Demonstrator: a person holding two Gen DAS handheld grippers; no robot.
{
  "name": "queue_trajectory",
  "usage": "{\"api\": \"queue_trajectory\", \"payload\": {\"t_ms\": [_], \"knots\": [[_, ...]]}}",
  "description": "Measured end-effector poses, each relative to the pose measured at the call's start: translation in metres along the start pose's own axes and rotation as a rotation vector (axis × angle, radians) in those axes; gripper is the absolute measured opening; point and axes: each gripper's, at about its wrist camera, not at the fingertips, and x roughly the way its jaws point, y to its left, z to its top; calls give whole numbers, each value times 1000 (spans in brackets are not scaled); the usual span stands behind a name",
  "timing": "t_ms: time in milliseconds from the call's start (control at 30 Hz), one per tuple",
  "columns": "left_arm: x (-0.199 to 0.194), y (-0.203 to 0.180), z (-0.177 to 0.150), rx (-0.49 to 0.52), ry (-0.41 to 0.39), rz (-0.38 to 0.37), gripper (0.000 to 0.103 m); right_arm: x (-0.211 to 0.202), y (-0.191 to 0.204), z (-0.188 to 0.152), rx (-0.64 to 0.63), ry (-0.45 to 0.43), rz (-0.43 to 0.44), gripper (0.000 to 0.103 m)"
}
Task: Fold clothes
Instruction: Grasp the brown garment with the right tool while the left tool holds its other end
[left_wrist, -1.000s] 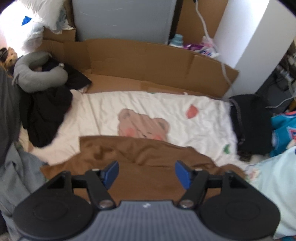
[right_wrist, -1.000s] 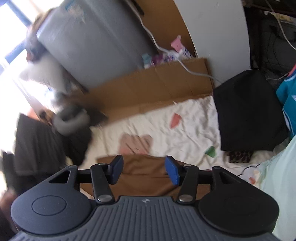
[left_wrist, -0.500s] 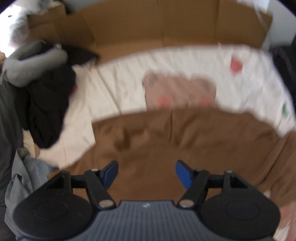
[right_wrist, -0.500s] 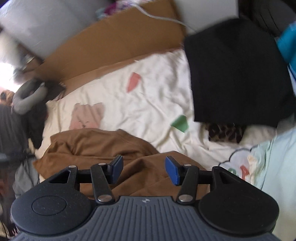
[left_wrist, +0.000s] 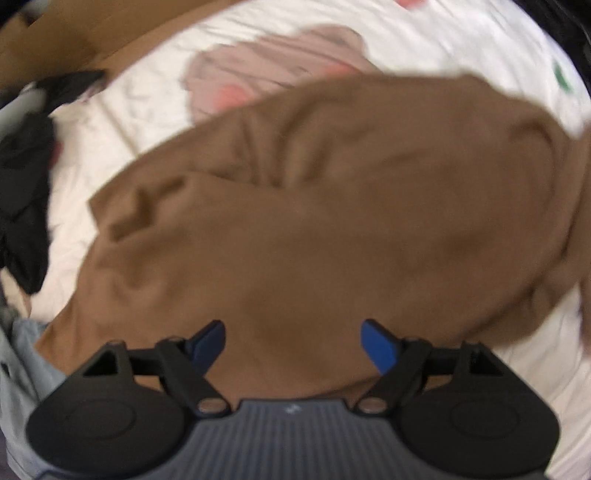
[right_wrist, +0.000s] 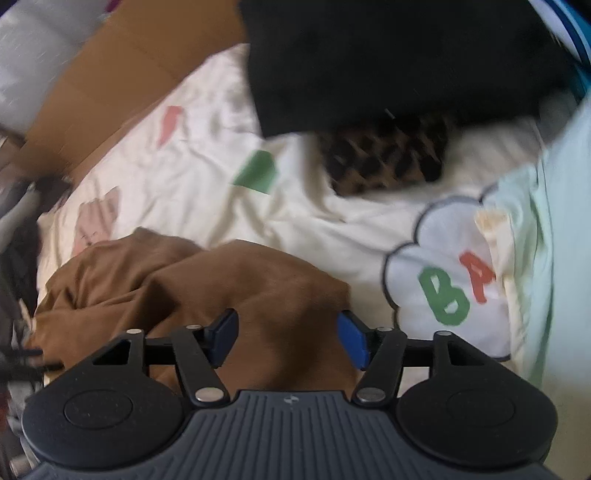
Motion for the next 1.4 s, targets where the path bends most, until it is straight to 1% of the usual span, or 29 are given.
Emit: {"api": "queue_trajectory", "payload": {"t_ms": [33,100,167,233,333,400,533,600,667,767,867,933,1000,1067,1133,1233,1367,1400], "knots": [[4,-7,-3,24,4,0,82,5,-3,-2,0,-6,-13,69],[9,-22,-9,70,4,-5,82,12,-5,-7,-22,-30,-13,70],[3,-38,-17,109,-19,-26,82,17,-5,-10,-36,-47,-6,72],[-1,-52,-22,141,-40,-28,82,22,-3,-12,-52,-58,4,75],[-3,-68,-23,128,-48,-28,82,22,-3,-10,-56,-58,31,75],[-6,-79,-23,136,-53,-18,82,18,-8,-9,-20,-56,75,75],[-14,-104,-26,260,-90,-11,87,10,-22,-12,31,-69,87,75],[-12,-112,-29,293,-100,-18,87,8,-31,-15,72,-77,99,75],[-9,-120,-29,288,-98,-25,87,7,-38,-16,121,-82,121,75],[-1,-129,-31,269,-92,-19,87,8,-37,-15,107,-82,135,75],[-1,-134,-36,266,-131,7,88,12,-37,-17,118,-69,152,75],[-3,-136,-39,272,-163,40,90,13,-32,-16,111,-65,168,75],[-6,-137,-42,296,-195,90,90,14,-28,-17,111,-66,198,75],[-9,-132,-42,294,-214,99,88,16,-24,-18,114,-63,223,75],[-9,-123,-41,259,-207,87,87,19,-20,-19,116,-59,242,75],[-7,-115,-40,232,-216,105,87,23,-15,-21,131,-70,263,75],[-8,-106,-34,208,-251,161,87,26,-9,-26,165,-103,296,75],[-8,-104,-31,205,-255,164,88,27,-9,-25,172,-110,295,75]]}}
